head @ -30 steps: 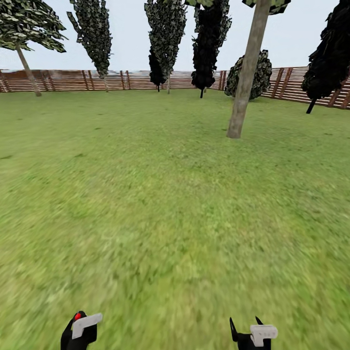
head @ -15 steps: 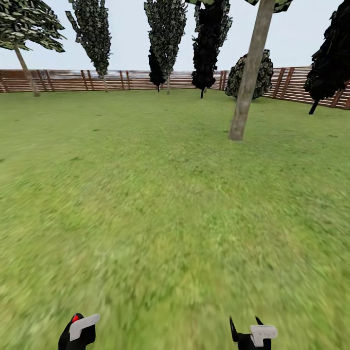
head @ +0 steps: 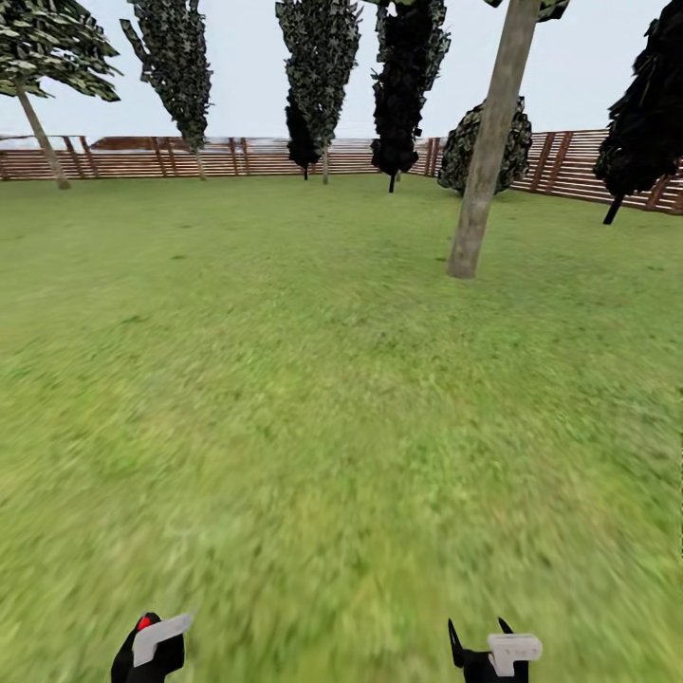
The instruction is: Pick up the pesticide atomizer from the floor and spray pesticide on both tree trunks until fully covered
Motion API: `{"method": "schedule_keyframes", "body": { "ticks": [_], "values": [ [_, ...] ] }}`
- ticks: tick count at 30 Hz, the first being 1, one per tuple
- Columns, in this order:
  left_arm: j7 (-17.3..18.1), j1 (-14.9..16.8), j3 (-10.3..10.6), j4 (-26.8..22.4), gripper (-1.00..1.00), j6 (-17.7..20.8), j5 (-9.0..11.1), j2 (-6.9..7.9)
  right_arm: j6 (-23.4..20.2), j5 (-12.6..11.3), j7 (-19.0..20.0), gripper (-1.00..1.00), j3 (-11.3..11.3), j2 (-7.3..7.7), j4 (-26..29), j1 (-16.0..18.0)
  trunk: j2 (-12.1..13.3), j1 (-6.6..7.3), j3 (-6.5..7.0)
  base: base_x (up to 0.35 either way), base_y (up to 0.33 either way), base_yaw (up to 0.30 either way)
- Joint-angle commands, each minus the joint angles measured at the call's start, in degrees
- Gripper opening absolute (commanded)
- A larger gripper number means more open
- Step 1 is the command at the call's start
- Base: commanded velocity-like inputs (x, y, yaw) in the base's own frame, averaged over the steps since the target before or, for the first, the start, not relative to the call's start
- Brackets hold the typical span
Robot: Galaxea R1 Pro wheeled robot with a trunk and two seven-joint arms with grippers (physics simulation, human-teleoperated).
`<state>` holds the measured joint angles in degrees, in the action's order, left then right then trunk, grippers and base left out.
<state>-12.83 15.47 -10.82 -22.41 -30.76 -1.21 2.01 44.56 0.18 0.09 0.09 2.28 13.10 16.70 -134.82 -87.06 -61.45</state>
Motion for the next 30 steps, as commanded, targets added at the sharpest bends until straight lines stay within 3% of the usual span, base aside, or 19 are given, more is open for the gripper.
{"method": "schedule_keyframes", "body": {
  "ticks": [1, 16, 30],
  "values": [
    [0.0, 0.0, 0.0, 0.0, -1.0, 0.0, 0.0, 0.09, 0.0, 0.0, 0.0, 1.0, 0.0, 0.0, 0.0, 0.0, 0.0, 0.0, 0.0, 0.346, 0.0, -0.233],
    [0.8, 0.0, 0.0, 0.0, -1.0, 0.0, 0.1, 0.18, 0.0, 0.0, 0.0, 1.0, 0.0, 0.0, 0.0, 0.0, 0.0, 0.0, 0.0, 0.347, 0.0, -0.262],
    [0.8, 0.0, 0.0, 0.0, -1.0, 0.0, 0.1, 0.18, 0.0, 0.0, 0.0, 1.0, 0.0, 0.0, 0.0, 0.0, 0.0, 0.0, 0.0, 0.346, 0.0, -0.017]
  ]
}}
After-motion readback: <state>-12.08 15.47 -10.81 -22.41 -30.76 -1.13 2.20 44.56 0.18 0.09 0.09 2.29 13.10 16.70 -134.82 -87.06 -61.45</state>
